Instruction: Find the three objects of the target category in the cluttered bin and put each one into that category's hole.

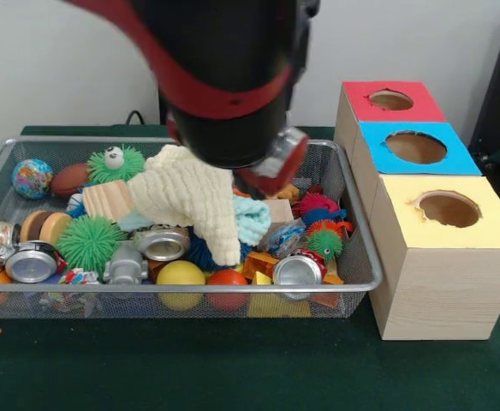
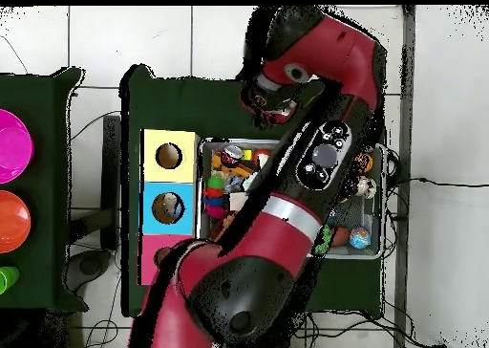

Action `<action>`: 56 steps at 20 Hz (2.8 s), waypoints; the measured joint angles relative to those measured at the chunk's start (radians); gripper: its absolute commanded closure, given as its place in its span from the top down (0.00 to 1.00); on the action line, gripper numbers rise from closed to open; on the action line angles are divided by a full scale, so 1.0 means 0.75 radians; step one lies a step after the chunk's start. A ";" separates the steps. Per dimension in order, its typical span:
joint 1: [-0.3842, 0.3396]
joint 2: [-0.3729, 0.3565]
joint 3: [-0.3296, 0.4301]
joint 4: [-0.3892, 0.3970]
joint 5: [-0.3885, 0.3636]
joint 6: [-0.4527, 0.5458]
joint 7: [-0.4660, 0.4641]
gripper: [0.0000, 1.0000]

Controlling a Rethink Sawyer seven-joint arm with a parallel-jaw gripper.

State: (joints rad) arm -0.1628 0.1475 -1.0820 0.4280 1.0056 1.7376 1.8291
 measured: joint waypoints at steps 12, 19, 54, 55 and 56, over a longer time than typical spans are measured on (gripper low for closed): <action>0.076 -0.130 0.199 0.113 -0.154 -0.372 0.000 0.00; 0.043 -0.170 0.295 0.145 -0.245 -0.414 0.000 0.00; 0.119 -0.118 0.428 0.152 -0.401 -0.415 0.001 0.00; 0.124 -0.118 0.428 0.154 -0.410 -0.415 0.001 0.00; 0.134 -0.118 0.428 0.161 -0.430 -0.415 0.001 0.00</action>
State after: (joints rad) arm -0.0623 0.0592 -0.7612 0.5487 0.6828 1.4267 1.8297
